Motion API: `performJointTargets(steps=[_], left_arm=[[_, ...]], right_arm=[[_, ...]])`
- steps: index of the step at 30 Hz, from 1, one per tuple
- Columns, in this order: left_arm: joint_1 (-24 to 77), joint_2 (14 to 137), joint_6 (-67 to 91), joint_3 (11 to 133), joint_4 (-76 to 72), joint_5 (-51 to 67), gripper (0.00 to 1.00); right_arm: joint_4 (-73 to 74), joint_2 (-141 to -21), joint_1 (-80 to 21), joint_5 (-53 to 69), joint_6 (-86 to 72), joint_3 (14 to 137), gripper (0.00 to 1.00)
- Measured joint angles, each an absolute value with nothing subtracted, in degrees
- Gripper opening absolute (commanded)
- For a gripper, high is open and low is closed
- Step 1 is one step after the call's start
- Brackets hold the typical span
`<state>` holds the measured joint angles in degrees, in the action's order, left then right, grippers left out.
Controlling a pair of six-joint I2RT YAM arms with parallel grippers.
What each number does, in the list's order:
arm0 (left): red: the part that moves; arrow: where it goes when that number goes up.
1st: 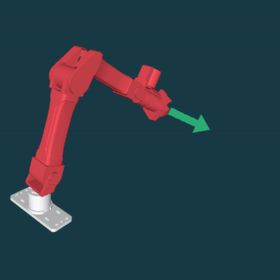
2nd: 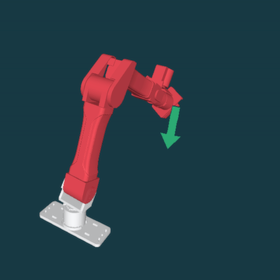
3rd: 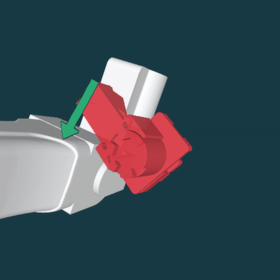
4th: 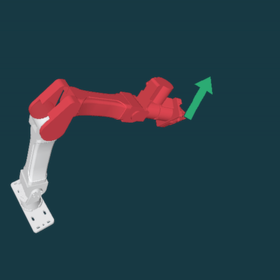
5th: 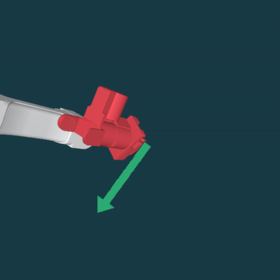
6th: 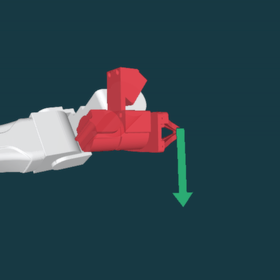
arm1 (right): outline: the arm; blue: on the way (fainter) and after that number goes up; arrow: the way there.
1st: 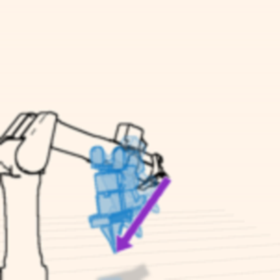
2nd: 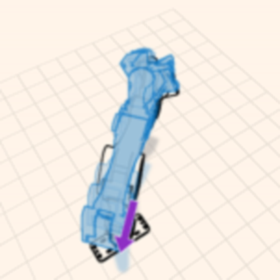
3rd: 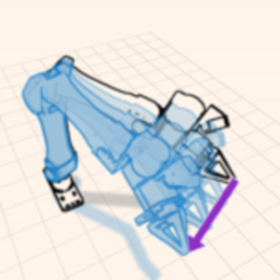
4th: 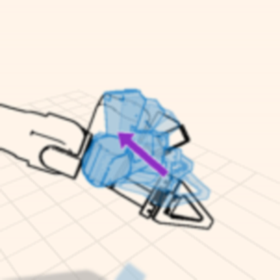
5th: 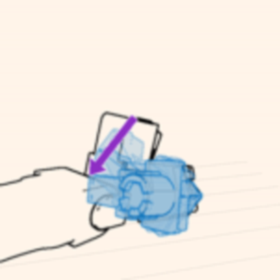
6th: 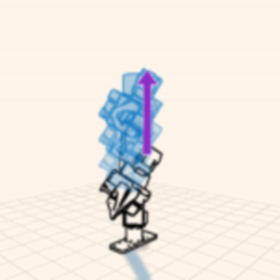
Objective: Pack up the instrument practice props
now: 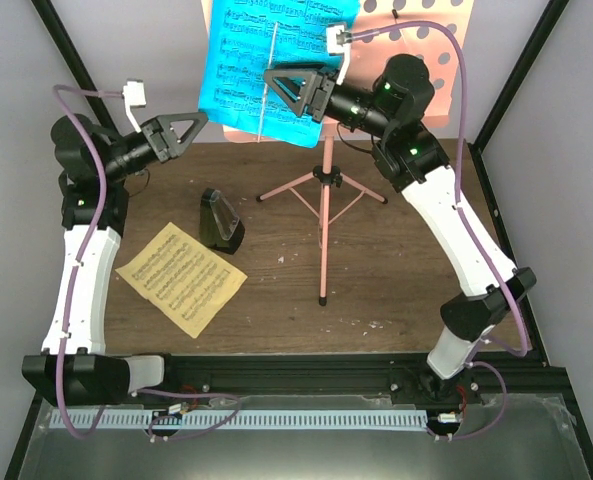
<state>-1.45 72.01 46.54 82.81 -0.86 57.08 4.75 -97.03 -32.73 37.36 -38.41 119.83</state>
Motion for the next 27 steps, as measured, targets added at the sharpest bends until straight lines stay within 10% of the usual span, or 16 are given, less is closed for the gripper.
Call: performJointTargets(steps=[12, 27], left_arm=[[0.54, 76.58, 45.80, 86.94, 0.97, 56.12, 0.49], [0.54, 77.25, 46.39, 87.88, -0.01, 55.70, 0.03]], right_arm=[[4.80, -100.71, -32.97, 37.06, -39.92, 126.08, 0.50], [4.75, -103.37, -34.00, 35.33, -39.92, 130.08, 0.50]])
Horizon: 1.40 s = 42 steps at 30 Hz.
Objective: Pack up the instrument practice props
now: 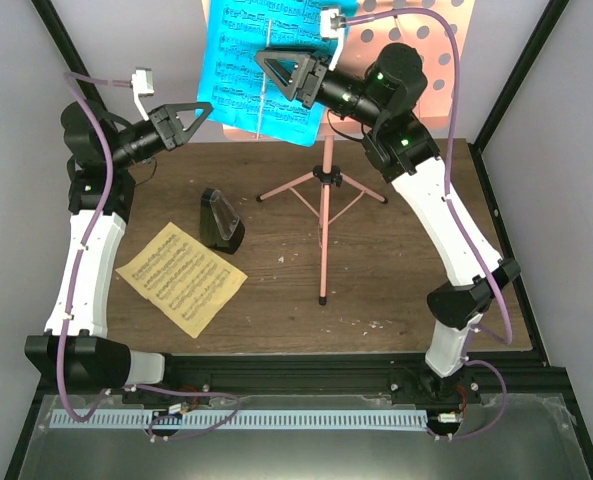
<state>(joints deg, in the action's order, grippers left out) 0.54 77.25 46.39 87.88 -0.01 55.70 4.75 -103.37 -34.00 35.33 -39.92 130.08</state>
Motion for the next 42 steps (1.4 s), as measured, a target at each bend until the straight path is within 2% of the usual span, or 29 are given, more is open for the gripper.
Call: performJointTargets(steps=[2, 19, 29, 32, 35, 39, 42], left_arm=[[0.54, 77.23, 46.35, 87.88, -0.38, 55.77, 0.00], [0.54, 76.71, 46.52, 87.88, -0.95, 56.80, 0.00], [0.54, 76.16, 47.51, 87.85, -1.30, 57.23, 0.00], [0.54, 75.75, 47.64, 87.85, -1.48, 57.45, 0.00], [0.54, 75.57, 47.79, 87.81, -1.76, 57.71, 0.00], [0.54, 75.46, 48.01, 87.61, -2.09, 57.82, 0.00], [0.54, 75.37, 48.14, 87.59, -2.09, 57.82, 0.00]], right_arm=[[4.82, -103.33, -34.30, 34.48, -39.77, 130.08, 0.51], [5.04, -97.43, -35.40, 25.82, -38.44, 121.62, 0.52], [5.04, -99.18, -35.40, 27.42, -40.16, 122.74, 0.46], [5.08, -100.68, -35.40, 28.05, -40.60, 124.44, 0.41], [4.95, -101.60, -35.40, 28.71, -40.95, 125.91, 0.30], [4.47, -101.80, -35.40, 29.69, -40.51, 126.43, 0.04], [4.34, -102.06, -35.38, 30.02, -39.88, 126.56, 0.01]])
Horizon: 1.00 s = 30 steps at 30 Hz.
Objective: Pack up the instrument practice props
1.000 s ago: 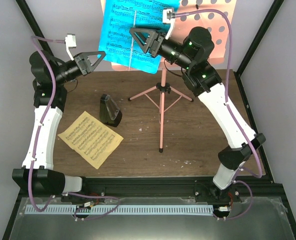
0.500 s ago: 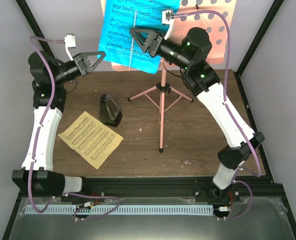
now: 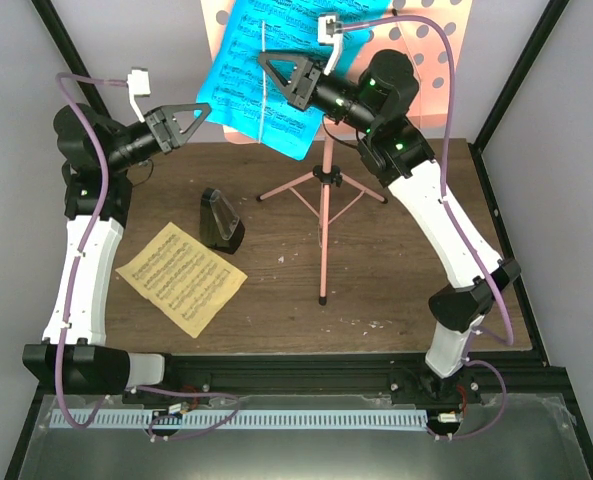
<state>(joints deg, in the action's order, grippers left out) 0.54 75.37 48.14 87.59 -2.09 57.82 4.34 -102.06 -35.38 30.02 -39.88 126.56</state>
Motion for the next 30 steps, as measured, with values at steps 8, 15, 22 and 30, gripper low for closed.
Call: performJointTargets(steps=[8, 15, 22, 30], left_arm=[[0.27, 74.96, 49.32, 87.50, -2.11, 57.65, 0.00], [-6.68, 71.22, 53.71, 80.71, -4.71, 55.31, 0.00], [-14.57, 65.54, 58.13, 71.22, -5.52, 51.53, 0.00], [-21.21, 55.96, 58.87, 58.08, -0.10, 43.83, 0.00]], right_arm=[[3.05, -102.45, -35.35, 30.02, -38.37, 126.32, 0.01], [1.98, -102.35, -35.35, 29.47, -37.98, 125.38, 0.01], [1.69, -101.91, -35.44, 27.83, -37.30, 124.70, 0.08], [3.42, -100.71, -35.44, 25.45, -35.27, 122.63, 0.42]])
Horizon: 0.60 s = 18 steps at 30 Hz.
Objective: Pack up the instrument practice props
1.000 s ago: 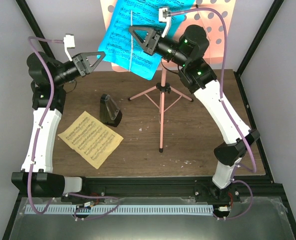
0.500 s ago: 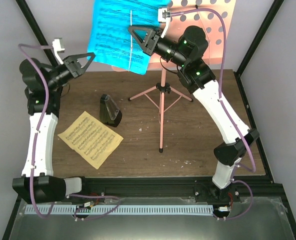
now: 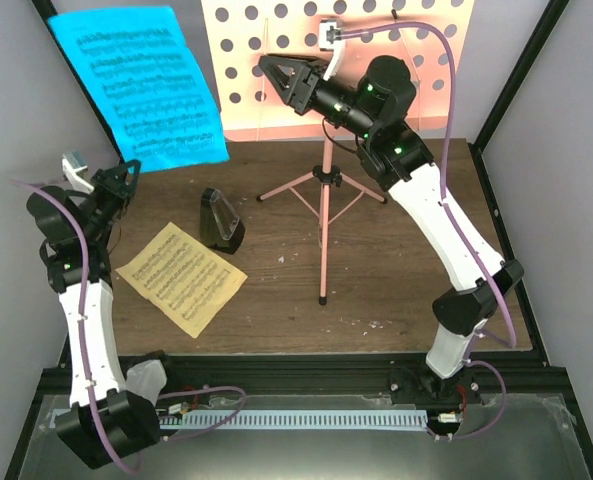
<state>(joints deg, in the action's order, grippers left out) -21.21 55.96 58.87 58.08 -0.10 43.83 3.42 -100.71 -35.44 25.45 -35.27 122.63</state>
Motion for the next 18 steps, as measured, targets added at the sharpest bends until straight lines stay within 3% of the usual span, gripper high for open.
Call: performJointTargets(steps=[1, 3, 8, 18], left_arm=[[-21.28, 54.89, 58.26, 56.86, 1.28, 42.78, 0.00], [-21.30, 52.93, 56.88, 54.57, 4.14, 40.66, 0.00], [-21.34, 48.42, 53.71, 47.31, 11.00, 35.77, 0.00], [-21.34, 44.77, 50.61, 33.71, 24.69, 28.29, 0.00]], right_arm=[[3.60, -100.55, -35.44, 25.39, -35.27, 122.45, 0.55], [4.01, -99.66, -35.46, 25.21, -34.44, 121.75, 0.71], [3.81, -93.17, -35.62, 24.43, -32.67, 115.18, 0.97], [0.25, -72.29, -35.44, 19.66, -27.22, 96.25, 1.00]])
